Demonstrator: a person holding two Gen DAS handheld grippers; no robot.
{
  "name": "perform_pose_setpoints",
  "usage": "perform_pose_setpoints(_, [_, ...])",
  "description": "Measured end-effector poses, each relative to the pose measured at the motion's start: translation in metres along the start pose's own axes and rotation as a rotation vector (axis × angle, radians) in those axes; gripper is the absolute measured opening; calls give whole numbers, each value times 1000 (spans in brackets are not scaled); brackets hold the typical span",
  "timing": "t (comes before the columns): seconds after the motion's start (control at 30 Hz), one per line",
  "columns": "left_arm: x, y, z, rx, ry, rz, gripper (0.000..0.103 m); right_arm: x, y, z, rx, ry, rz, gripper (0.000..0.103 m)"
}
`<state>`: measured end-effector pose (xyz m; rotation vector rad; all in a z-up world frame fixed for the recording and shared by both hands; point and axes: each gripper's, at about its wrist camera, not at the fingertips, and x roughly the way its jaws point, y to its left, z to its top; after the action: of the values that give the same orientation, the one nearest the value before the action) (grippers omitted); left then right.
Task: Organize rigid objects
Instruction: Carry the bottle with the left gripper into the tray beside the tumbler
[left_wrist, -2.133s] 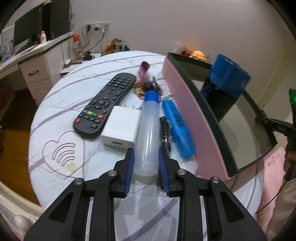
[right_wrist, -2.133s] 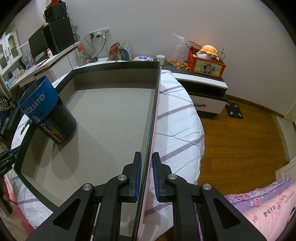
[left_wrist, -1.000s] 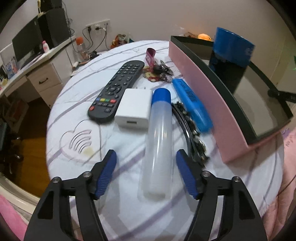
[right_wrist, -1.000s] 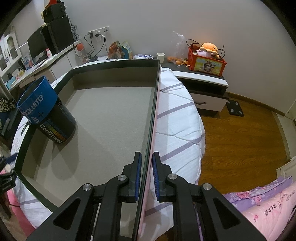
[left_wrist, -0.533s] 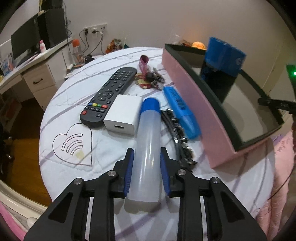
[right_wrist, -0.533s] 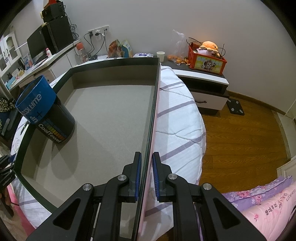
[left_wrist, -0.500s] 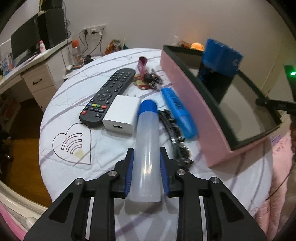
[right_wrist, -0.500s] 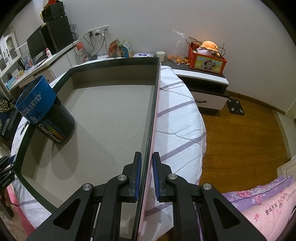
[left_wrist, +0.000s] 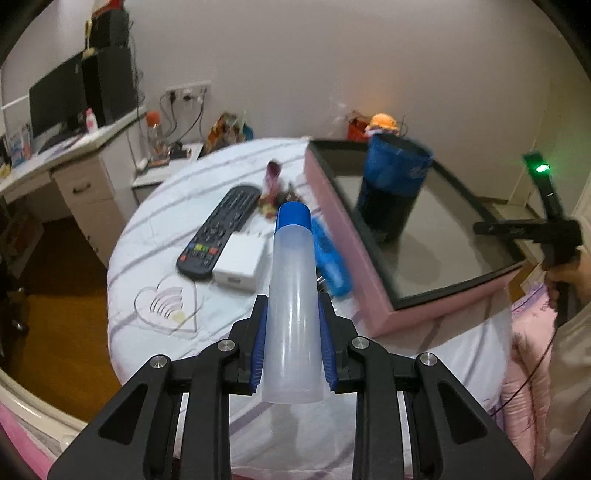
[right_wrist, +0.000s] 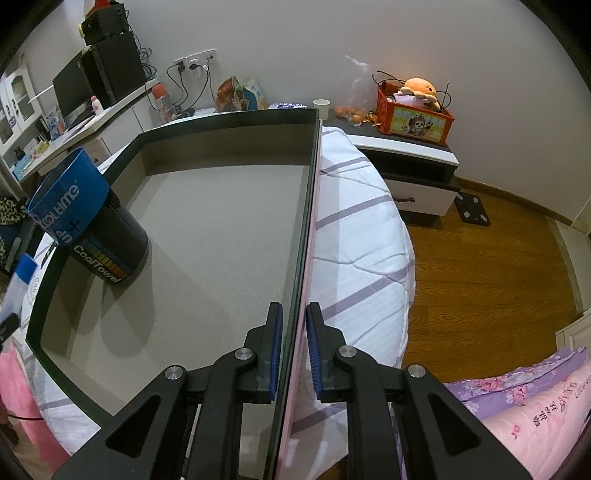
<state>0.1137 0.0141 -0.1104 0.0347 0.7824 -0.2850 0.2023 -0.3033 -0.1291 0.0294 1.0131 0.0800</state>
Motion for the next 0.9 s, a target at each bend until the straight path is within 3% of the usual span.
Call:
perform_pose_setpoints(0.23, [-20, -51, 19, 114, -57, -95, 25, 2, 0, -1, 1, 0, 5, 15])
perform_pose_setpoints(0.5, [4, -117, 36, 227, -18, -197, 25, 2, 2, 0, -13, 1, 2, 14])
perform_pose_setpoints(0.9, [60, -163, 59, 290, 79, -190, 26, -8, 5, -4, -25, -12, -12, 13])
